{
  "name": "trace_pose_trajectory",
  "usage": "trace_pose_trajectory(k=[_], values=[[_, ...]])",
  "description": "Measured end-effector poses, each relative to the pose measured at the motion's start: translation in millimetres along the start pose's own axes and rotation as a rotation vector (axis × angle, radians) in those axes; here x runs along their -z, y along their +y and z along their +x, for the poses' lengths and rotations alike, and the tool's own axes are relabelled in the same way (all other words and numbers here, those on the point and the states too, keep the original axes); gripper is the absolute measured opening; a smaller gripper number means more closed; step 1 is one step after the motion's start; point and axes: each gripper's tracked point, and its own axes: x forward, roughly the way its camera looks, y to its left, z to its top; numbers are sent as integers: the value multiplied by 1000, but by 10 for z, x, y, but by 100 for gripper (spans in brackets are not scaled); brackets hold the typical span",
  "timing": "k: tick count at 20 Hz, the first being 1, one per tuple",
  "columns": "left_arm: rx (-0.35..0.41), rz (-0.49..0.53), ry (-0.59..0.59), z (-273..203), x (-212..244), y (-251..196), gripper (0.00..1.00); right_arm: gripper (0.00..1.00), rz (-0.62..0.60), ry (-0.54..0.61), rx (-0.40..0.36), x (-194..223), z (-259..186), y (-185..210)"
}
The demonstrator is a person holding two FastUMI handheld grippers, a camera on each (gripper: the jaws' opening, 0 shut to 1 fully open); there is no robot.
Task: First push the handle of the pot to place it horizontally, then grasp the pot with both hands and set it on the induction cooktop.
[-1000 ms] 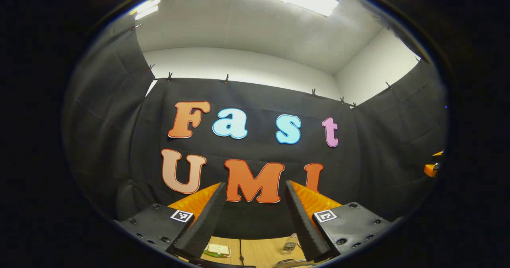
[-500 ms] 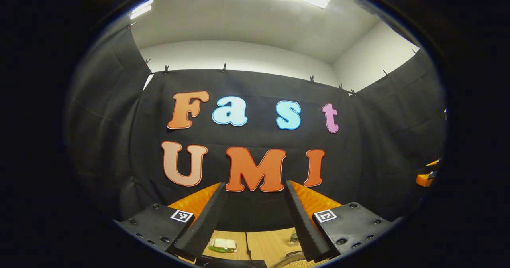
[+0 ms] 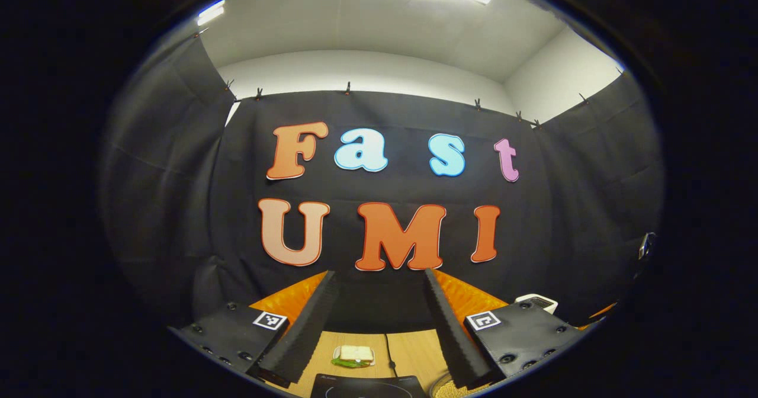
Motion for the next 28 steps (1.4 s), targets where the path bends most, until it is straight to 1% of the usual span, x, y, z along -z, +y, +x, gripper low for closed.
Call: trace_pose_trajectory(k=[2,3,4,5,6,7,8,9,10,11,12,13,14,15,16,20,22,25,28], values=[[-17,14,20,-25,69,156,92,40,-12,73,-36,283,91,253],[-26,21,30,-42,114,223,97,32,-21,106,-55,393,118,369],[-34,25,39,-59,164,287,92,22,-31,137,-73,494,139,497],[-41,26,49,-74,209,350,95,18,-39,167,-94,611,162,631],[-46,26,57,-93,241,412,95,11,-41,197,-112,696,181,752],[-53,27,65,-106,281,475,95,7,-42,225,-135,769,176,885],[-59,27,73,-121,319,544,94,1,-42,251,-157,846,186,997],[-65,24,78,-117,351,600,92,0,-43,280,-182,934,182,1114],[-69,19,84,-132,381,647,95,0,-48,308,-199,1025,172,1216],[-73,13,88,-144,413,690,94,0,-58,333,-218,1124,141,1310],[-76,6,93,-158,449,731,92,0,-71,357,-227,1204,142,1398],[-80,1,98,-181,473,790,94,0,-79,378,-234,1289,131,1462],[-84,-2,103,-196,514,838,95,0,-82,394,-239,1340,138,1517],[-88,-5,108,-205,542,875,92,0,-78,415,-245,1404,149,1573],[-91,-7,114,-215,567,914,95,0,-74,434,-246,1460,164,1615],[-104,-9,126,-297,621,1038,95,0,-67,526,-247,1734,240,1710],[-113,-7,134,-337,642,1093,95,0,-36,569,-246,1838,310,1752],[-126,3,149,-372,691,1145,94,0,1,620,-226,1899,370,1706],[-132,25,164,-372,734,1092,94,0,66,647,-250,1892,406,1745]])
